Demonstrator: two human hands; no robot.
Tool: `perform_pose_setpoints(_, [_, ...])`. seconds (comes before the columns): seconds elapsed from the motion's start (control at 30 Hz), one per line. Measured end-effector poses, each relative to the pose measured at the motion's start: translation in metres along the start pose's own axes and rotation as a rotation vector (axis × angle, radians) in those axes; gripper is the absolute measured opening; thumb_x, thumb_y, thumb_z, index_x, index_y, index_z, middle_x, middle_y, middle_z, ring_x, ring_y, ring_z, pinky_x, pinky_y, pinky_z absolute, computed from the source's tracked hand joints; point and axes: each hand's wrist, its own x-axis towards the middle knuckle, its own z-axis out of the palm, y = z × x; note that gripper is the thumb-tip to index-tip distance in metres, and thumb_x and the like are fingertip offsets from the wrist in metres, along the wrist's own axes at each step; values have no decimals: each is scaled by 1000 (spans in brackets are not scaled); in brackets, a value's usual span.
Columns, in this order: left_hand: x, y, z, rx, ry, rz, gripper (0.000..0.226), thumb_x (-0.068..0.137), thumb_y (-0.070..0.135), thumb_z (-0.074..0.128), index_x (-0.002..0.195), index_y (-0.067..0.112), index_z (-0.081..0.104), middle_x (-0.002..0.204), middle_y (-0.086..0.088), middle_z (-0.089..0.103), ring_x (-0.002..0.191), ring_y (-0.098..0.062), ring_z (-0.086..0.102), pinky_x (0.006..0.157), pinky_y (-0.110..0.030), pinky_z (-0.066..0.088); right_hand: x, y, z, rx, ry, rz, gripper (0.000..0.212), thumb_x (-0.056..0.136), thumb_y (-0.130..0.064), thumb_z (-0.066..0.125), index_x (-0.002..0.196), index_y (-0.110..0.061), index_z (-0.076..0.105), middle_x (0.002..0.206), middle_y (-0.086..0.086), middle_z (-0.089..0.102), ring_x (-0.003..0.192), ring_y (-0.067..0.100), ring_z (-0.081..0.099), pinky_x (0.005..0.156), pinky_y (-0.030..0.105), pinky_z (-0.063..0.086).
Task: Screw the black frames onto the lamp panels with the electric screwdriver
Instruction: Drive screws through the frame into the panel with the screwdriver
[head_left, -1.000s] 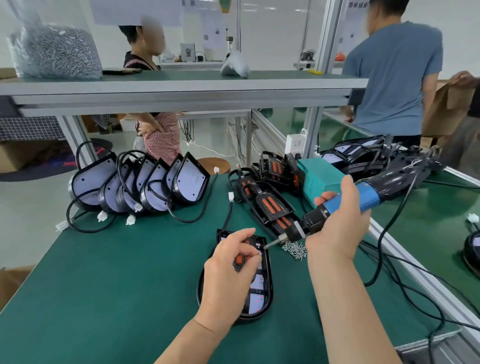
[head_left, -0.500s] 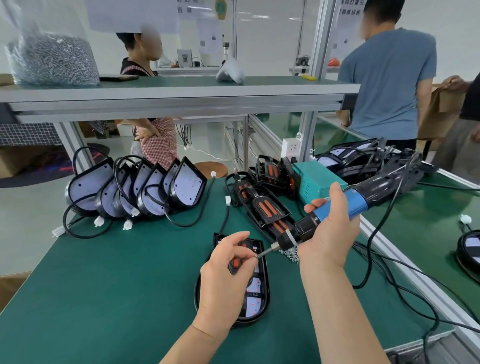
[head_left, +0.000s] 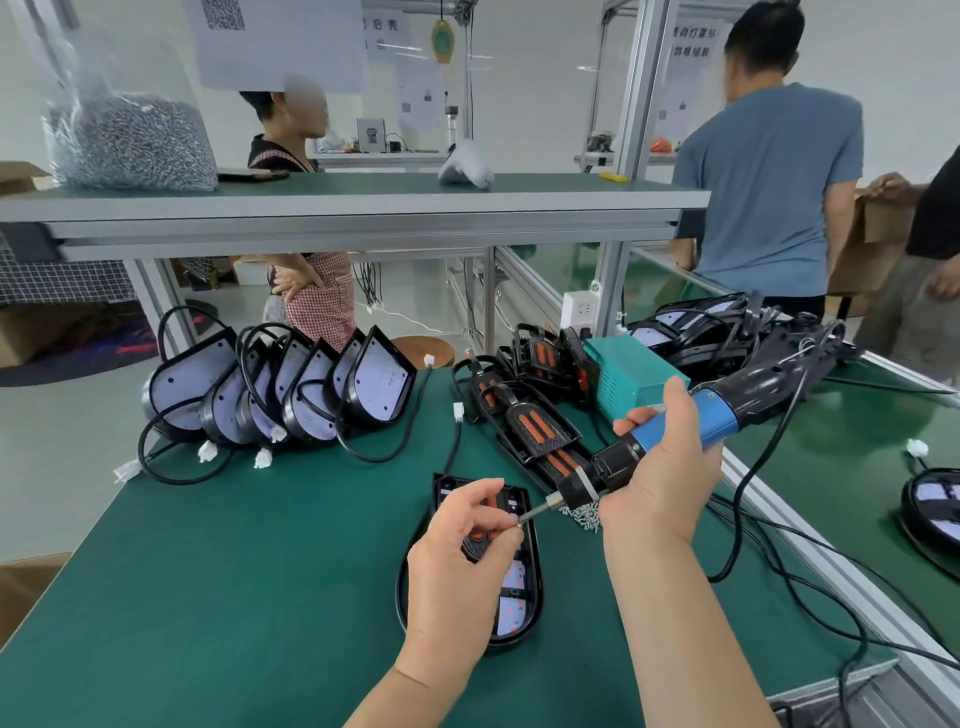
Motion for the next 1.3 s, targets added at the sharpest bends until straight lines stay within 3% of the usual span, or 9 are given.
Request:
perform_pose_setpoints(0.27, [-2, 4, -11, -38, 19, 9, 45, 84, 0, 74, 107, 37, 64, 81, 12, 74, 92, -3, 64, 78, -3, 41, -12, -4, 7, -8, -15, -4, 16, 91, -31, 71, 98, -23, 59, 61, -5, 61, 54, 12, 60, 51, 19, 50])
perform_pose_setpoints(0.87, [-3, -3, -12, 31, 47, 19, 47, 85, 2, 74, 102, 44, 63, 82, 18, 73, 103, 3, 60, 85, 2, 33, -11, 8, 6, -16, -35, 2, 17, 91, -30, 72, 98, -22, 59, 60, -5, 61, 53, 12, 59, 54, 22, 52])
perform_pose_setpoints(1.07, [-4, -18, -5, 239, 128, 204, 55, 81, -4, 75, 102, 45, 63, 91, 16, 65, 96, -9, 63, 82, -7, 42, -8, 19, 6, -47, -32, -12, 17, 89, -32, 72, 97, -23, 60, 62, -3, 61, 55, 15, 60, 62, 29, 51])
perform_pose_setpoints(1.2, [-6, -23, -5, 354, 163, 373, 50, 81, 4, 69, 114, 40, 58, 88, 21, 59, 90, -6, 60, 80, -8, 44, -6, 26, 3, -60, -10, 8, 17, 90, -31, 72, 98, -22, 60, 62, -3, 62, 54, 14, 60, 67, 32, 51])
perform_pose_setpoints(1.3, [-2, -26, -6, 422, 148, 396, 49, 80, 7, 66, 117, 37, 56, 91, 23, 57, 89, -7, 58, 81, -9, 43, -4, 31, 0, -50, -42, 28, 20, 88, -33, 72, 101, -23, 60, 63, -4, 62, 56, 13, 60, 69, 35, 50])
